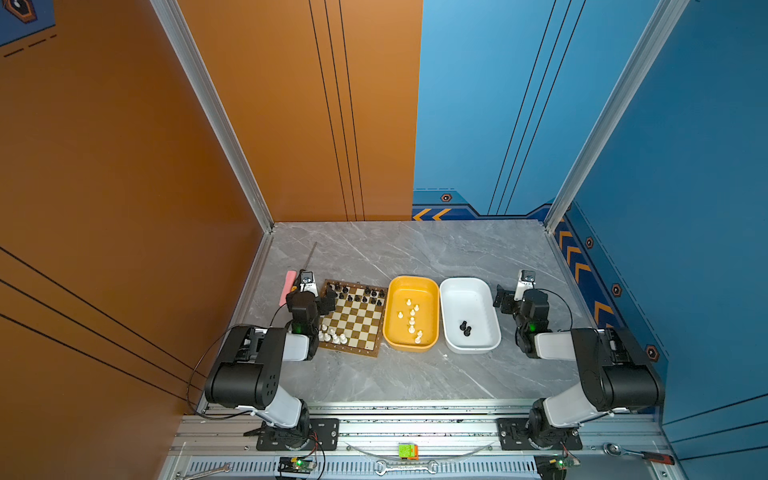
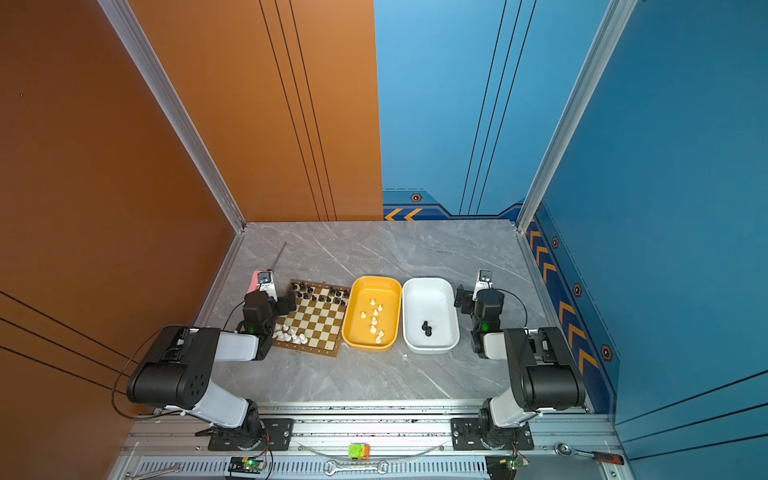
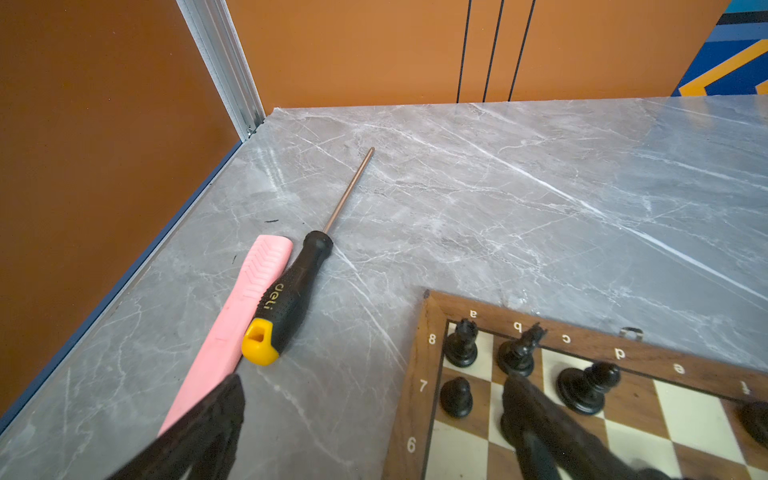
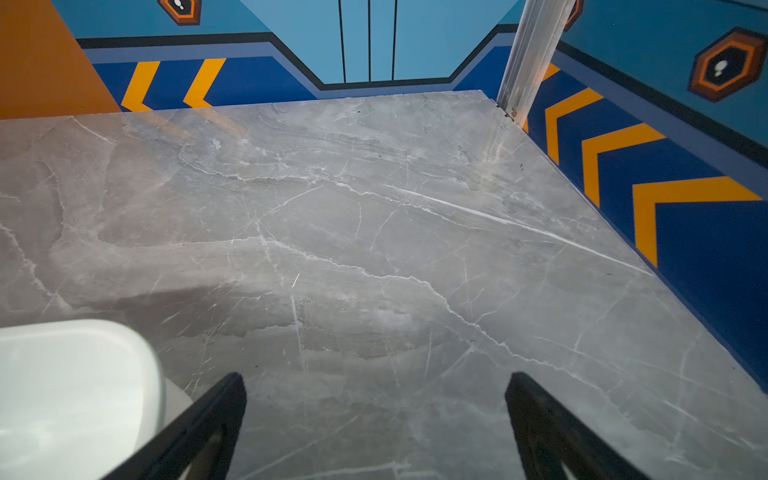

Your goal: Set up the chess pieces on the board

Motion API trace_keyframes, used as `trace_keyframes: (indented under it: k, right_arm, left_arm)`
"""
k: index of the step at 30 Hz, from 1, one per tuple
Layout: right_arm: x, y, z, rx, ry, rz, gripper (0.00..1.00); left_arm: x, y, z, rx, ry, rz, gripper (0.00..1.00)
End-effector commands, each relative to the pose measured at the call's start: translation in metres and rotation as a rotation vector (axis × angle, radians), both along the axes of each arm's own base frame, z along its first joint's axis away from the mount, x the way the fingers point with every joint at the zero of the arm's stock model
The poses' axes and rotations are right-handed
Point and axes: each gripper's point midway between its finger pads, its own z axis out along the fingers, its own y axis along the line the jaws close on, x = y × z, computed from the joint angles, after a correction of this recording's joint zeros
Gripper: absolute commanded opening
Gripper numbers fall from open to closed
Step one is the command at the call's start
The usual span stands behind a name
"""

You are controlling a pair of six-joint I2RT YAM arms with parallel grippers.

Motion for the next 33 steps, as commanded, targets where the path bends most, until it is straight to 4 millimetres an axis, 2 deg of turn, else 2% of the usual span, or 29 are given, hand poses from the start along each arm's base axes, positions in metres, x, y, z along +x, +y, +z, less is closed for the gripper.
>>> trace_keyframes:
  k: [1,4,8,10,12,14,17,21,23,28,33]
  right_arm:
    - [0.000,-0.012,0.022,-0.023,-0.031,-0.091,1.00]
    - [-0.005,-0.017,0.043,-0.058,0.026,-0.150,1.00]
    - [-0.017,-0.031,0.068,0.005,0.138,-0.279,1.00]
    - [-0.027,-0.039,0.077,0.037,0.166,-0.374,1.00]
    - [-0.037,-0.038,0.079,0.073,0.220,-0.394,1.00]
    - [-0.043,-0.029,0.081,0.085,0.250,-0.350,1.00]
    - [-0.050,-0.013,0.090,0.078,0.256,-0.258,1.00]
    - [-0.062,-0.002,0.109,0.076,0.279,-0.220,1.00]
    - [-0.067,0.010,0.117,0.081,0.302,-0.178,1.00]
    - [-0.076,0.041,0.124,0.097,0.365,-0.083,0.95]
    - [-0.085,0.077,0.139,0.093,0.413,0.029,0.95]
  left_arm:
    - [0.004,-0.003,0.002,0.011,-0.001,-0.010,0.98]
    - [0.005,0.007,0.012,0.022,0.008,0.054,0.98]
    - [0.012,0.014,0.029,0.014,0.103,0.083,0.98]
    - [0.014,0.015,0.048,0.017,0.094,0.090,0.98]
    - [0.014,0.016,0.068,0.020,0.075,0.090,0.98]
    - [0.009,0.014,0.081,0.014,0.081,0.088,0.98]
    - [-0.002,0.002,0.097,-0.011,0.103,0.053,0.98]
    - [-0.030,-0.014,0.116,-0.002,0.117,0.047,0.98]
    - [-0.047,-0.021,0.125,-0.023,0.117,0.047,0.98]
    - [-0.083,-0.039,0.130,-0.076,0.189,0.021,1.00]
    - [-0.108,-0.053,0.137,-0.131,0.239,0.021,0.95]
